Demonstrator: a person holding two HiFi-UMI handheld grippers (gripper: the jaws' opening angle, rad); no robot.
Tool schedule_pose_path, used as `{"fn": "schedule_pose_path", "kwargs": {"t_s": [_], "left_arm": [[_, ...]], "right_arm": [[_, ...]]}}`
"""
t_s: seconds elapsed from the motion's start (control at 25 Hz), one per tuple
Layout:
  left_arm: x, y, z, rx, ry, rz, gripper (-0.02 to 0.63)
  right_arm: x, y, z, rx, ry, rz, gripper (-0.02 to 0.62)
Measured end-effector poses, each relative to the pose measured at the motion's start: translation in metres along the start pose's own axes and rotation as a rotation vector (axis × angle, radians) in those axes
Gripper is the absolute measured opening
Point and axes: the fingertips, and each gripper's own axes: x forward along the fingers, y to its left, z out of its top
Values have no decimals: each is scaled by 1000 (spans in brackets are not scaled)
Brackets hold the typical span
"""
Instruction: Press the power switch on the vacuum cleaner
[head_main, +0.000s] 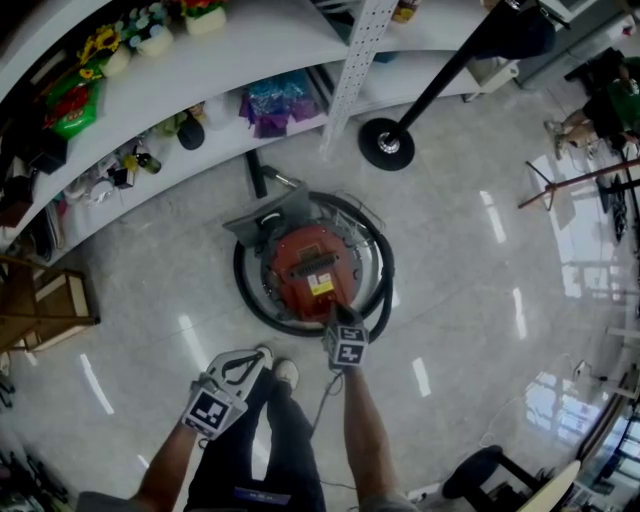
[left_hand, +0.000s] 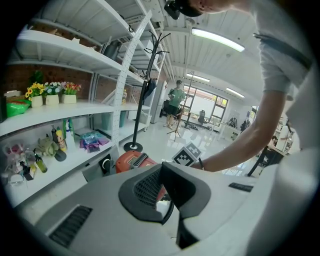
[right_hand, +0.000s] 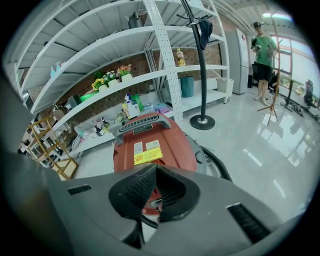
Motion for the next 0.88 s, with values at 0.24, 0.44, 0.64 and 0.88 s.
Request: {"fn": "schedule_pose_path", "kwargs": {"t_s": [0.24,0.44,0.64,0.88], "left_arm": [[-2,6,-3,12,15,-1,8],[-3,8,-4,9,16,1,8],[-1,8,-4,7,16,-2,8],[2,8,-5,-3,16,-2,8]], "right_arm": [[5,1,1,-11,15,-2,12],[7,0,1,-9,25,-1,12],[9,-3,-1,-8,42,-4,12],[13,-5,0,-7,47,-9,12]]}}
